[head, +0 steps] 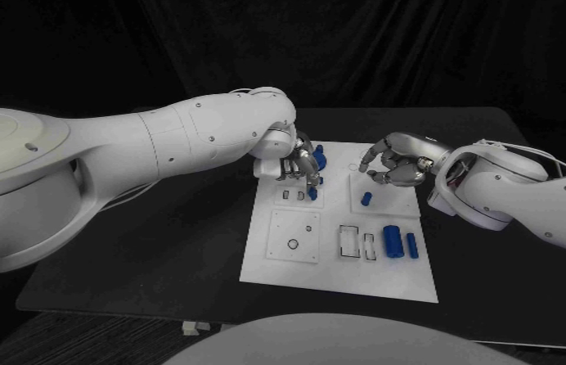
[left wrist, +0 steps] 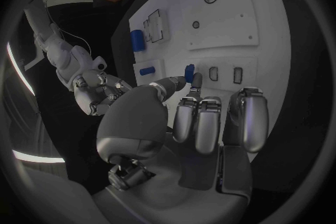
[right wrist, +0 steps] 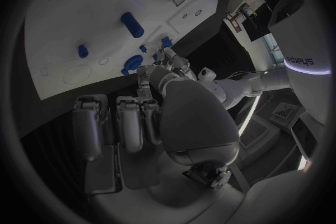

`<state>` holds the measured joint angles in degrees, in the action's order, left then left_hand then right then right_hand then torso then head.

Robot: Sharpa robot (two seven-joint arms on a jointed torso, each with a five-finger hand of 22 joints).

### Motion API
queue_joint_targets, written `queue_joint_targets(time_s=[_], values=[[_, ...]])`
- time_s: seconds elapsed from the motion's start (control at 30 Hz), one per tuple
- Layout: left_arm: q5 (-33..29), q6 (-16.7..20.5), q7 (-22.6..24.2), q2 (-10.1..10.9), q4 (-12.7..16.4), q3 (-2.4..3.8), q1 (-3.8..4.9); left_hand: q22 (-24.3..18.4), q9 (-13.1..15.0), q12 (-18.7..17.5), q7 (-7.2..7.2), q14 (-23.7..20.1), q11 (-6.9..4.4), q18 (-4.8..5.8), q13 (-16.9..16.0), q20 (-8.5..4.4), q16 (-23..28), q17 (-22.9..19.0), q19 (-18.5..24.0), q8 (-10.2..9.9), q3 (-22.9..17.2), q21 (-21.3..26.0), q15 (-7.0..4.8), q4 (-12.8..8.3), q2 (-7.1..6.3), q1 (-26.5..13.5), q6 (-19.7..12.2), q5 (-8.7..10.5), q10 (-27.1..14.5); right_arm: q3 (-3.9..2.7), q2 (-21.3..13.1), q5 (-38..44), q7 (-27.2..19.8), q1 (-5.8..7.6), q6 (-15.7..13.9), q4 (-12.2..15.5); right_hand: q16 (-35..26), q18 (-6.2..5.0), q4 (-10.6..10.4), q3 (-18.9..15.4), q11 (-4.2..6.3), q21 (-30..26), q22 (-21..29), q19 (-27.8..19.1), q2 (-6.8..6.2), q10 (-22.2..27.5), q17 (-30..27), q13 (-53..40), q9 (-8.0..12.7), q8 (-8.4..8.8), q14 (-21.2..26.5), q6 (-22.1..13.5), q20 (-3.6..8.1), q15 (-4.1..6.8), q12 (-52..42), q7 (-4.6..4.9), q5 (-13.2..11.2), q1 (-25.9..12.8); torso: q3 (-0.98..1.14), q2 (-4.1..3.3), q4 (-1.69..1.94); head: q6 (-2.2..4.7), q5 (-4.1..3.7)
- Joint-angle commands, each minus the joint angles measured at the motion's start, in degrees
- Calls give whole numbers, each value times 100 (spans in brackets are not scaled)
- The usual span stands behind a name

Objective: Assemble the parts on the task board

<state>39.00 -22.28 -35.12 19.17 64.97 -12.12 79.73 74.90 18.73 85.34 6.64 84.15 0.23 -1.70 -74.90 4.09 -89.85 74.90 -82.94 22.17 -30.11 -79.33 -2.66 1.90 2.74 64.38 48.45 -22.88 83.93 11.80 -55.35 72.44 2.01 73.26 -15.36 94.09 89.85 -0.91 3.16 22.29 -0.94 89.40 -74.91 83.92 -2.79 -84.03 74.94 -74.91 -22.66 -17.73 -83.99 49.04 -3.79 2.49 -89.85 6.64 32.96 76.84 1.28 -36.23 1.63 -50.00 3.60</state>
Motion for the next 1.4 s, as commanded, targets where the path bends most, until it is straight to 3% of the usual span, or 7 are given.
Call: queue_joint_targets(time_s=[0.03,0.6,0.8,1.0,1.4], values=[[477,379,437,53,129,5,-32,1059,2083,-11,-165,585,43,-108,-1030,-5,-15,1510,25,1,28,-13,37,-13,34,29,184,-1,96,-2,-21,12,5,-48,-189,18,15,60,12,33,-31,-26,-1467,532,4,-597,1506,-1509,7,39,-601,-33,-38,-30,-15,-4,6,65,-1,6,0,0,-4],[907,758,683,197,460,5,-113,1058,2098,-21,-173,585,40,-110,-1019,-2,-15,1510,24,-3,53,-6,36,-9,36,37,214,17,87,-2,-35,12,-64,-138,-274,-13,15,57,20,37,-41,-33,-1464,526,-8,-597,1506,-1509,16,52,-601,-43,-42,-37,-15,6,30,67,-5,11,-3,0,6],[1273,706,743,218,530,5,-138,1058,2104,-19,-174,585,38,-111,-1021,-2,-15,1510,24,-6,64,-3,35,-10,29,41,222,22,91,-2,-32,12,-73,-154,-270,-26,15,57,20,37,-41,-33,-1464,526,-8,-597,1506,-1509,16,52,-601,-43,-42,-37,-15,6,30,67,-4,11,-12,0,13],[1395,607,711,223,563,5,-160,1057,2114,-22,-176,585,36,-112,-1017,-2,-15,1510,23,-13,91,2,32,7,24,33,237,48,89,-2,-30,12,-74,-167,-262,-36,15,58,21,40,-44,-33,-1464,526,-10,-597,1506,-1509,19,57,-601,-47,-44,-40,-15,9,37,67,-12,14,3,0,-10],[1725,716,856,274,810,4,-184,1051,2119,-30,-177,585,35,-117,-1009,-3,-15,1510,32,-48,88,23,31,2,39,62,213,46,81,-2,-26,12,-91,-184,-297,-43,15,55,20,41,-46,-40,-1461,519,-10,-597,1506,-1509,20,59,-601,-48,-45,-41,-15,11,40,66,-7,-11,-12,0,21]])
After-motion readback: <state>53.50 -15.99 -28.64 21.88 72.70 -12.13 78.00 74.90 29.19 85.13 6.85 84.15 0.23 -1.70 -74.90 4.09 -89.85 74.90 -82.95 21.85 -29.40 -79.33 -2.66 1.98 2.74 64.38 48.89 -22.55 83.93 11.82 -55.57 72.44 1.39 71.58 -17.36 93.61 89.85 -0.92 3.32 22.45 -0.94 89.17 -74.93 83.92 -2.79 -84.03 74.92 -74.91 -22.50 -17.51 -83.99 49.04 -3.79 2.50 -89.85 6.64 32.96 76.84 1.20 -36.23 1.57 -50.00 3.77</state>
